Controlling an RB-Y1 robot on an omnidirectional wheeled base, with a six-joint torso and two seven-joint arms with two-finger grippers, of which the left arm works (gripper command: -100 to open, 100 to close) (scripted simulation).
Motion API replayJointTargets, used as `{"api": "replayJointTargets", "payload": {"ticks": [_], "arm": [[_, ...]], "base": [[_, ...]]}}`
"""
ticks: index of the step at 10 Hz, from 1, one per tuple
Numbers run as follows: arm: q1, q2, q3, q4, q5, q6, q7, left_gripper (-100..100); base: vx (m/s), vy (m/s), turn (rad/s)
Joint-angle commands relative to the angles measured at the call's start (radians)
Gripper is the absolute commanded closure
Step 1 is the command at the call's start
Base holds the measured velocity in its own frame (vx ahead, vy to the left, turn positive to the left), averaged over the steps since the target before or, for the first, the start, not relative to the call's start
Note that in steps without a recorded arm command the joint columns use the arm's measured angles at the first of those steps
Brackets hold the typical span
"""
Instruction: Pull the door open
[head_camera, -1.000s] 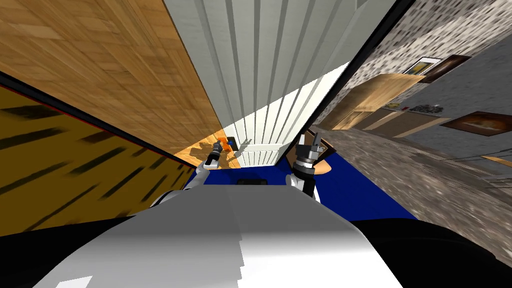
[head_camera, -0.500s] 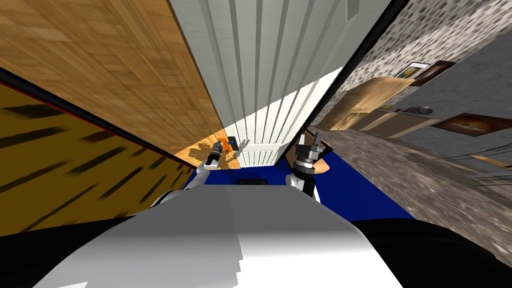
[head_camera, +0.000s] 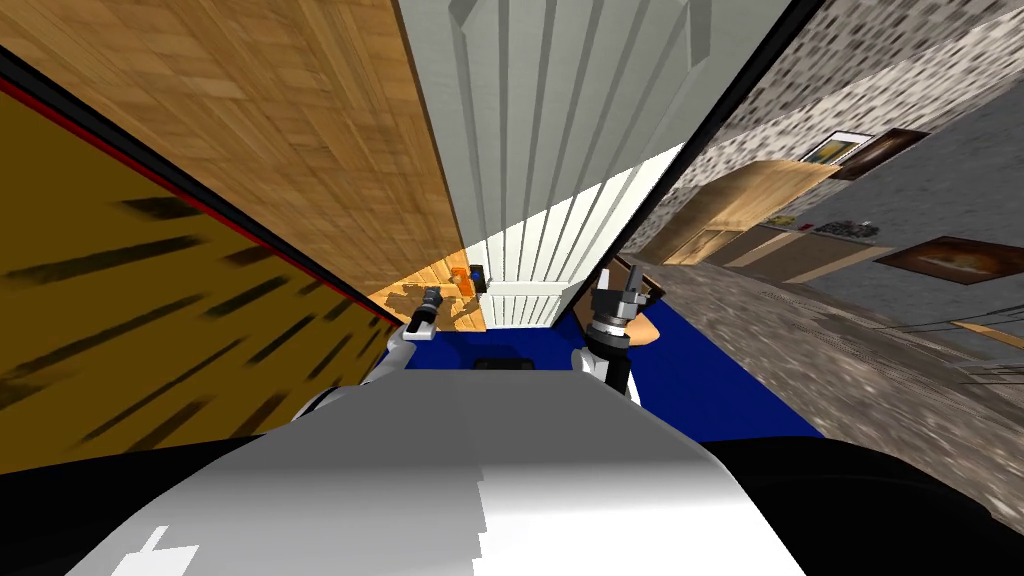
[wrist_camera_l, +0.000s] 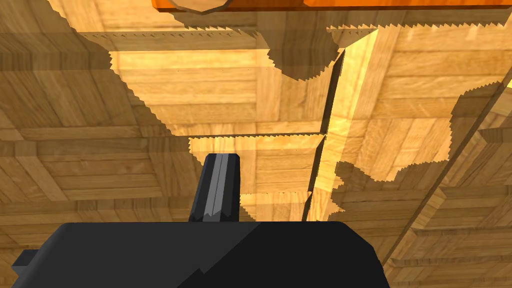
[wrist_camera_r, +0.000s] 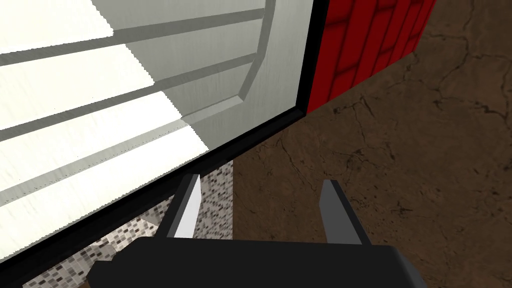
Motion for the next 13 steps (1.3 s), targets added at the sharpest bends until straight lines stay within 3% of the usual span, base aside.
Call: {"api": "replayJointTargets", "payload": {"ticks": [1,5,6,7,9,13], "arm": [[0.004,-0.001,-0.013,-0.015,-0.001,0.0,0.009,-100],[0.002,-0.012,-0.055,-0.047,-0.006,-0.004,0.028,-100],[0.006,-0.008,-0.048,-0.049,-0.005,0.0,0.025,-100],[0.024,0.008,-0.022,-0.031,0.0,0.001,0.021,-100],[0.039,0.022,0.006,-0.011,0.004,0.0,0.014,-100],[0.029,0.012,0.011,-0.002,0.003,-0.006,0.006,-100]], "base": [[-0.177,-0.035,-0.04],[-0.185,-0.051,-0.063],[-0.07,-0.032,-0.012],[-0.019,0.063,0.221],[0.047,0.141,0.153],[0.159,0.035,-0.026]]}}
